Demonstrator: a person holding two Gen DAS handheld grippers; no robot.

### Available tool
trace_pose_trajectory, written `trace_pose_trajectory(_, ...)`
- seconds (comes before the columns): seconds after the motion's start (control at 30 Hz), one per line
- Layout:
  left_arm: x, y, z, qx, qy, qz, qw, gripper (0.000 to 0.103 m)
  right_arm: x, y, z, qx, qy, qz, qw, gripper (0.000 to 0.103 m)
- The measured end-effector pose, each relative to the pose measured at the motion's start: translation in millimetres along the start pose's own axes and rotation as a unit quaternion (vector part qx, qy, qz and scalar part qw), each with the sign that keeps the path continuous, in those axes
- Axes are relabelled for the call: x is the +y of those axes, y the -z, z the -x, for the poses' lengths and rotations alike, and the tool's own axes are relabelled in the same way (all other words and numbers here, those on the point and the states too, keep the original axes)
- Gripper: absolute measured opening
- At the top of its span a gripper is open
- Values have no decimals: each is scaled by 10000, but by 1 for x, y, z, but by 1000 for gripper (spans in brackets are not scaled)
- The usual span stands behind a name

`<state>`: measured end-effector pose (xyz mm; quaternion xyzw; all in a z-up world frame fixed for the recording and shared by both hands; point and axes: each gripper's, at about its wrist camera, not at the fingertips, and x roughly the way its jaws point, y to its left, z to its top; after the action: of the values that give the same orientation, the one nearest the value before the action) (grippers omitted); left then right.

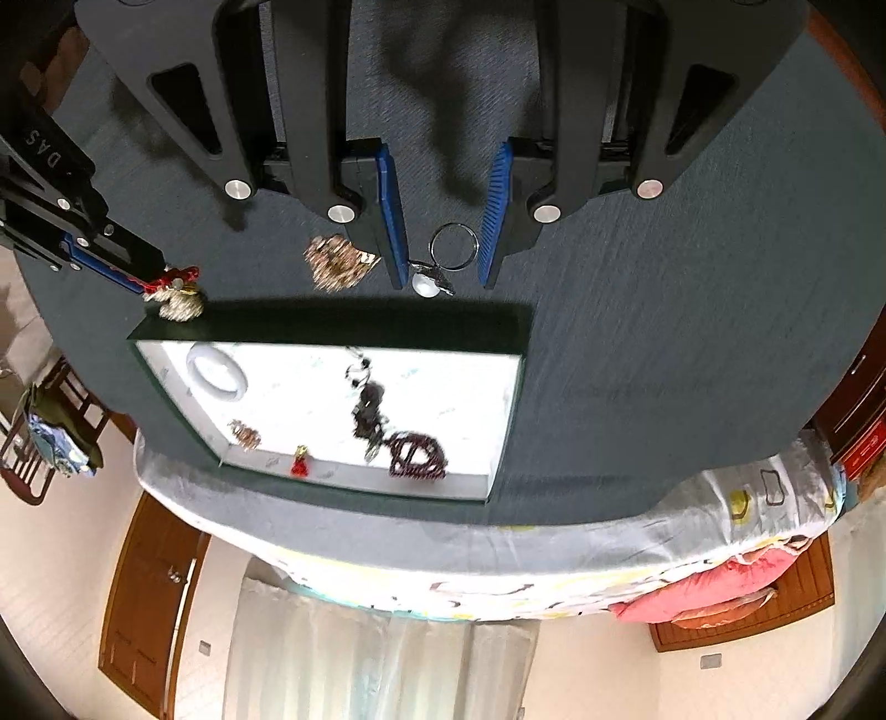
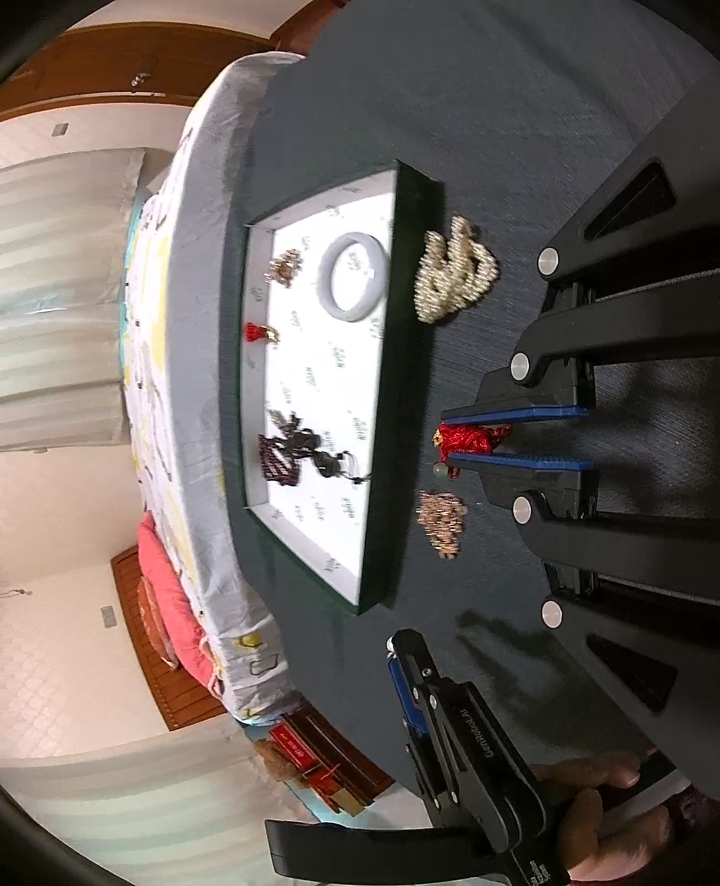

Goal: Organize jewelry
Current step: 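Carry the ring and charm into the box and open both grippers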

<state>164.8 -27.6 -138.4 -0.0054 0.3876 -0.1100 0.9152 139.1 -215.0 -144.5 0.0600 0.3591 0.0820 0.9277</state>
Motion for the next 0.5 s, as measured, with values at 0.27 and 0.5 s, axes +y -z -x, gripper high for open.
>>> trace_pose_trajectory(0.27,-16,-31,0,-252,180,-106,9995,26,-11,-31,5,-357,125,17,9993,10)
trace_pose_trajectory(0.5,-38,-65,-18,-416,389,-229,9981,26,-27,-67,-4,-658,289,61,9974,10)
